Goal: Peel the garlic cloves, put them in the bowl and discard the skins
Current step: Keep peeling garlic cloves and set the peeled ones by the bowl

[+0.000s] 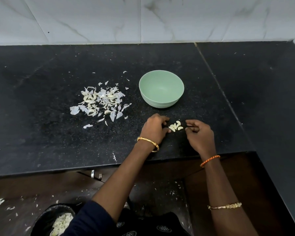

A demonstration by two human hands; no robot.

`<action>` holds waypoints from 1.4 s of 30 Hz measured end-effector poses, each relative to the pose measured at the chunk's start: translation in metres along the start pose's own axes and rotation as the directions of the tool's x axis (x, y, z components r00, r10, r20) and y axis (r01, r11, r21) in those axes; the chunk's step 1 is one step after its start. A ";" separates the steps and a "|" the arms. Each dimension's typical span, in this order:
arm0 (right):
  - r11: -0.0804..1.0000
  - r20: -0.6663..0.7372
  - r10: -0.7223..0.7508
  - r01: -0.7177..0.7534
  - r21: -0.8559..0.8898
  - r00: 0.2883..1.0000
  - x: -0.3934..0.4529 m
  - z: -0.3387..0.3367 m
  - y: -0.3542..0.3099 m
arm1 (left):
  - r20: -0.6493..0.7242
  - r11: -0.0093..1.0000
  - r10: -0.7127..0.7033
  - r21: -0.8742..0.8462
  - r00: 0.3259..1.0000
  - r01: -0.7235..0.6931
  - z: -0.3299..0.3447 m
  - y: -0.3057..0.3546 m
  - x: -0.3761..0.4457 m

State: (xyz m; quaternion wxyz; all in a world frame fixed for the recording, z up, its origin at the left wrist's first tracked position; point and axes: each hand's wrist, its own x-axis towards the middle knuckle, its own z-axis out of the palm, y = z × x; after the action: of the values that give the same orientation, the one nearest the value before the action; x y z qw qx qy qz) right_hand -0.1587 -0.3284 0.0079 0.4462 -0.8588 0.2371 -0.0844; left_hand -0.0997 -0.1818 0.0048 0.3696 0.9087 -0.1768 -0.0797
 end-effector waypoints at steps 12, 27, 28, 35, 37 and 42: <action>0.995 0.064 -0.001 0.008 -0.103 0.998 0.011 0.021 -0.013 | -0.025 0.997 0.062 -0.043 0.998 -0.063 0.003 -0.008 0.002; 0.891 -0.227 -0.336 0.387 0.239 0.914 -0.003 0.123 -0.114 | -0.412 0.937 -0.242 -0.336 0.878 0.100 -0.105 -0.092 -0.014; 0.891 -0.180 -0.330 0.369 0.266 0.927 -0.001 0.133 -0.121 | -0.439 0.922 -0.288 -0.368 0.851 0.122 -0.116 -0.103 -0.014; 0.954 0.229 -0.300 0.297 0.050 0.926 0.028 0.174 -0.151 | -0.535 0.930 -0.332 -0.322 0.777 0.176 -0.175 -0.158 0.002; 0.953 0.410 -0.261 0.300 -0.033 0.874 0.034 0.175 -0.159 | -0.518 0.934 -0.323 -0.310 0.792 0.177 -0.181 -0.165 0.007; 0.907 0.556 -0.172 0.352 -0.233 0.813 0.032 0.188 -0.165 | -0.468 0.947 -0.288 -0.270 0.835 0.176 -0.175 -0.174 0.016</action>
State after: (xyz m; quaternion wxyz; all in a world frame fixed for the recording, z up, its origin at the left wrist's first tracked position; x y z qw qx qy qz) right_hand -0.0094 -0.1265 0.0288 0.3296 -0.9350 -0.0051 0.1312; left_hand 0.0090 0.0402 0.0077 0.4865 0.8671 0.0472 0.0961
